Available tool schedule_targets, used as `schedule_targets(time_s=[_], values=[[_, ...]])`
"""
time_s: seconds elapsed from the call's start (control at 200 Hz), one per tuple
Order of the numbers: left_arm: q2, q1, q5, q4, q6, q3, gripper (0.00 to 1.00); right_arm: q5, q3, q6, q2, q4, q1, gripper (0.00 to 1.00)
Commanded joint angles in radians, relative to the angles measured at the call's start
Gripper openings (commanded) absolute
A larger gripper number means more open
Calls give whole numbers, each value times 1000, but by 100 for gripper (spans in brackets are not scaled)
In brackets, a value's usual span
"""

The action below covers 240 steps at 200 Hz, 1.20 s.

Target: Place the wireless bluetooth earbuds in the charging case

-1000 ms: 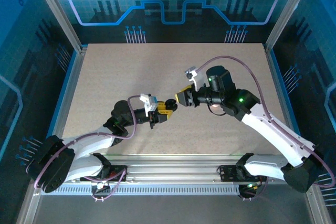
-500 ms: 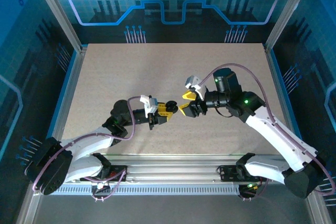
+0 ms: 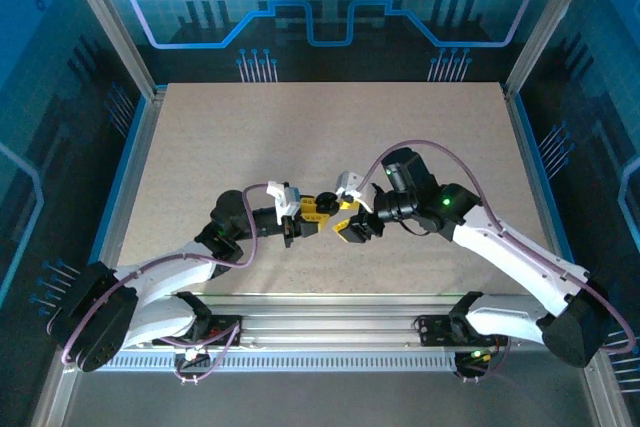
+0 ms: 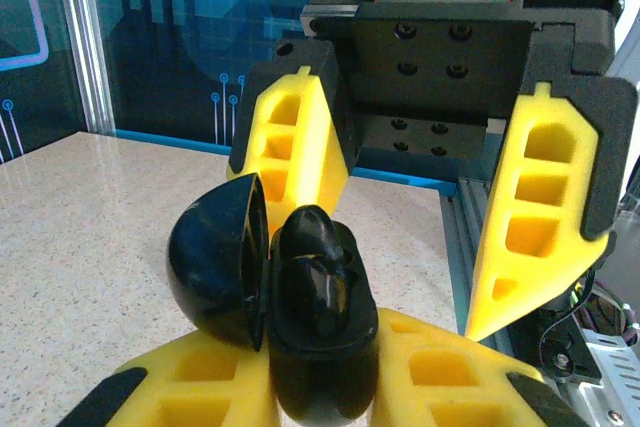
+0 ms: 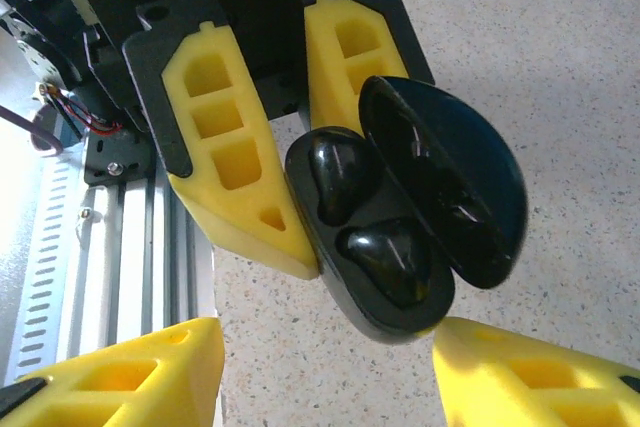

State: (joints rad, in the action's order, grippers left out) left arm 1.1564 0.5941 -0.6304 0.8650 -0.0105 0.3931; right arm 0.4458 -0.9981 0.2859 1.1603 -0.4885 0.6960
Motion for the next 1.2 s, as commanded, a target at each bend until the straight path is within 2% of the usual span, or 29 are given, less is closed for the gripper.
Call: schedule_targets(time_s=[0.0, 0.385, 0.65, 0.795, 0.865, 0.95, 1.196], values=[[-15, 8, -33, 18, -30, 38, 22, -27, -2, 27, 4, 33, 9, 57], [23, 13, -39, 49, -14, 44, 22, -34, -2, 73, -96, 90, 4, 54], [34, 18, -48, 60, -6, 46, 22, 40, -19, 95, -88, 109, -10, 53], [30, 19, -52, 61, -6, 45, 22, 19, -18, 86, -90, 90, -34, 53], [27, 20, -55, 60, -6, 45, 22, 31, -8, 77, -94, 91, -65, 55], [22, 21, -57, 60, -6, 44, 22, -1, -1, 63, -89, 86, -80, 67], [25, 23, -54, 55, -7, 47, 22, 36, -34, 111, -27, 9, -71, 67]])
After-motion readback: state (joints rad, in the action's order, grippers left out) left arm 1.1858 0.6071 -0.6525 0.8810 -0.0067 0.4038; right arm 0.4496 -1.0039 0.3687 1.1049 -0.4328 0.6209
